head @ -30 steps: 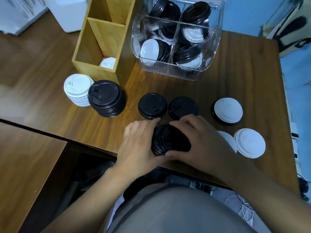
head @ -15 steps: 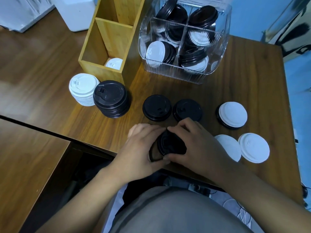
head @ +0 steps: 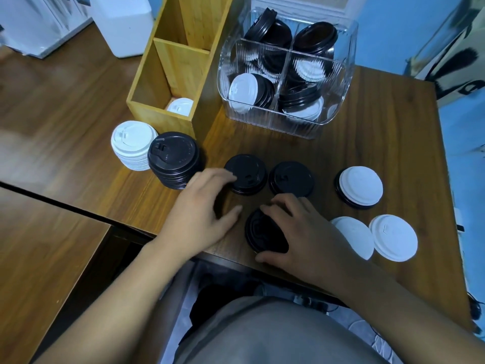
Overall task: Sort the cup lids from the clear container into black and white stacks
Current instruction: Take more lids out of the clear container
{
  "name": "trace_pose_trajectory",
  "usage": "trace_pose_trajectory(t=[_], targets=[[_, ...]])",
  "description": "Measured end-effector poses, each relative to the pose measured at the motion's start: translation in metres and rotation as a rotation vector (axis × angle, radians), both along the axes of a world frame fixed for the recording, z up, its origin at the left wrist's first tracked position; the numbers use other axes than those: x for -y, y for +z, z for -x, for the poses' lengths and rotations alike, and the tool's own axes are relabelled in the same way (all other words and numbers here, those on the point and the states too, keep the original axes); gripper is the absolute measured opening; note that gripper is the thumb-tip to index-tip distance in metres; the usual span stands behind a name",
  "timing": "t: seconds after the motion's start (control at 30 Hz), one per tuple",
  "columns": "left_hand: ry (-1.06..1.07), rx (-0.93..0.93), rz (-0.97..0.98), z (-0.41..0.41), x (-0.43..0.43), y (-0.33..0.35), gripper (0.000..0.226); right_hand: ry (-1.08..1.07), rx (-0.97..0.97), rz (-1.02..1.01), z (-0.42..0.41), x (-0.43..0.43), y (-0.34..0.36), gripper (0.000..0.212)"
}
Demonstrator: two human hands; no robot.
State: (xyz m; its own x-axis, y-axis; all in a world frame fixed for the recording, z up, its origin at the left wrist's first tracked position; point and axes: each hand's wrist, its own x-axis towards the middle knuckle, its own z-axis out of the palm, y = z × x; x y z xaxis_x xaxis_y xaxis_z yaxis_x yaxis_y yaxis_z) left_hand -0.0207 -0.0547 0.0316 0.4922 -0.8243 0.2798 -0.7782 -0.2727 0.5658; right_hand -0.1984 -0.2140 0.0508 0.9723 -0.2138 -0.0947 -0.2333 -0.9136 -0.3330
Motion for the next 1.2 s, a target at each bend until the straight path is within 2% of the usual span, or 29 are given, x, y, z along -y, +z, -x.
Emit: trace_pose_trajectory(t=[0.1,0.17,0.23,0.3,0.43,0.5,0.6,0.7,0.93,1.2], targets=[[0.126,0.066,-0.061,-0.002,0.031,0.005,0.065,0.038,0.01,0.031,0.002,0.0,-0.003,0.089],[0.167,0.109,-0.165,-0.002,0.049,0.002,0.081,0.04,0.01,0.017,0.003,0.002,-0.003,0.088],[0.178,0.13,-0.219,-0.003,0.058,0.0,0.087,0.054,-0.003,0.0,0.003,0.006,-0.002,0.089],[0.124,0.056,-0.192,-0.009,0.058,0.0,0.086,0.079,-0.013,-0.005,0.006,0.011,0.001,0.088],[-0.132,-0.209,-0.156,-0.025,0.039,0.002,0.093,0.058,0.035,-0.051,0.01,0.031,0.02,0.084],[-0.138,-0.191,-0.119,-0.027,0.031,-0.001,0.096,0.027,0.063,-0.07,0.006,0.045,0.029,0.084],[-0.014,-0.084,-0.096,-0.018,0.028,-0.006,0.099,0.022,0.093,-0.088,-0.009,0.059,0.035,0.086],[-0.016,-0.134,-0.054,-0.013,0.026,-0.01,0.098,0.064,0.087,-0.101,-0.035,0.061,0.036,0.087],[-0.108,-0.286,-0.073,-0.016,0.018,-0.006,0.118,0.208,-0.027,-0.051,-0.077,0.053,0.024,0.09],[-0.114,-0.252,-0.062,-0.016,0.017,-0.006,0.108,0.257,-0.063,-0.065,-0.082,0.05,0.019,0.09]])
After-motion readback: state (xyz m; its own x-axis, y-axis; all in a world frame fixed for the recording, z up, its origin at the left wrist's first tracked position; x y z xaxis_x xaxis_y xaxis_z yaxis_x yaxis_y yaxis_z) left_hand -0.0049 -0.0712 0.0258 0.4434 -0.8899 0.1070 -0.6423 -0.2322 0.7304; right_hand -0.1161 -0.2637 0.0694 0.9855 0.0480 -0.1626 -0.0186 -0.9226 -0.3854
